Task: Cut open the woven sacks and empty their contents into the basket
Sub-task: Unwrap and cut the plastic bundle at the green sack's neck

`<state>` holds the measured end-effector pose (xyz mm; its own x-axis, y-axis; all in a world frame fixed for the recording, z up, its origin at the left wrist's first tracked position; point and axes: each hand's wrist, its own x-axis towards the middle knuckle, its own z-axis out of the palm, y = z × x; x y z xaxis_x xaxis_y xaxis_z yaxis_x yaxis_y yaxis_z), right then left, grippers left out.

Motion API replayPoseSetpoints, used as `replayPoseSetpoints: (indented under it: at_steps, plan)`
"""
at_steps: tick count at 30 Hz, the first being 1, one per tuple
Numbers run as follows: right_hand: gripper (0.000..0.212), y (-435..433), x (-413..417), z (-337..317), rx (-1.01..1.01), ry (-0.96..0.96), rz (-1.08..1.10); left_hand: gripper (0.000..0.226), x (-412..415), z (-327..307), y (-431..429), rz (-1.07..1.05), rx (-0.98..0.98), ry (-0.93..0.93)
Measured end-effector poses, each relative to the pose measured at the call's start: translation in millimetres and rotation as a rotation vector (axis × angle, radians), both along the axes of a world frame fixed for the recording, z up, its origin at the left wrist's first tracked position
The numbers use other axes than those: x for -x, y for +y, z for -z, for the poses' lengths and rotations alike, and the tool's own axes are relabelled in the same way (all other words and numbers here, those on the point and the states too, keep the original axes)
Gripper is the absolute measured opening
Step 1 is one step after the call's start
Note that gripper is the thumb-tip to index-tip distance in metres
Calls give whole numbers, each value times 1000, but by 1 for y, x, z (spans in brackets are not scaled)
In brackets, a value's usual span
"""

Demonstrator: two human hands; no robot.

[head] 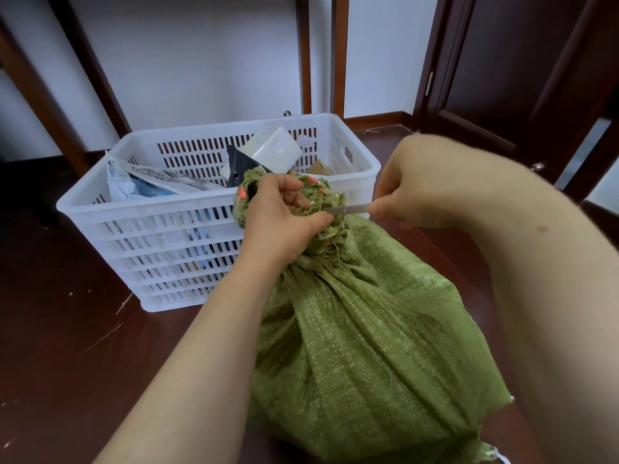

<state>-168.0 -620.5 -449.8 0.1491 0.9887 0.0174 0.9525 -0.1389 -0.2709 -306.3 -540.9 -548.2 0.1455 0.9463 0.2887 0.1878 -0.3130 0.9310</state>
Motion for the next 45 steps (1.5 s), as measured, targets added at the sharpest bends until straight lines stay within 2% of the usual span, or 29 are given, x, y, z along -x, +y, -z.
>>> replayPoseSetpoints:
  at_steps: [3,11,16,19,23,28,31,34,38,41,43,45]
  plan:
    - [14,5,1,9,50,-13,31,49,1,1,0,-6,-24,27]
    - [8,10,1,16,19,-17,65,50,0,-1,-1,4,-62,57]
    - [20,13,4,28,-69,5,100,50,-2,-2,-2,-18,-89,42]
    - [22,18,8,39,-112,21,88,57,0,-4,0,-69,-39,-48]
    - [21,24,14,47,-171,140,95,64,0,-10,-1,-99,86,-274]
    - [26,25,23,51,-215,190,115,59,0,-10,0,-175,126,-337]
    - [27,23,26,53,-242,133,127,49,0,-11,-2,-196,125,-278]
    - [25,23,28,55,-254,100,132,47,-1,-10,-1,-246,15,-108]
    - [19,29,29,56,-234,137,163,49,-13,-9,-9,-158,-93,137]
    - [26,39,23,64,-251,300,218,48,-14,-9,-9,-134,-71,120]
    - [33,45,18,71,-293,613,258,50,-12,-9,-6,-130,-53,138]
    - [31,47,17,75,-301,1025,307,50,-13,-13,-7,-116,-56,154]
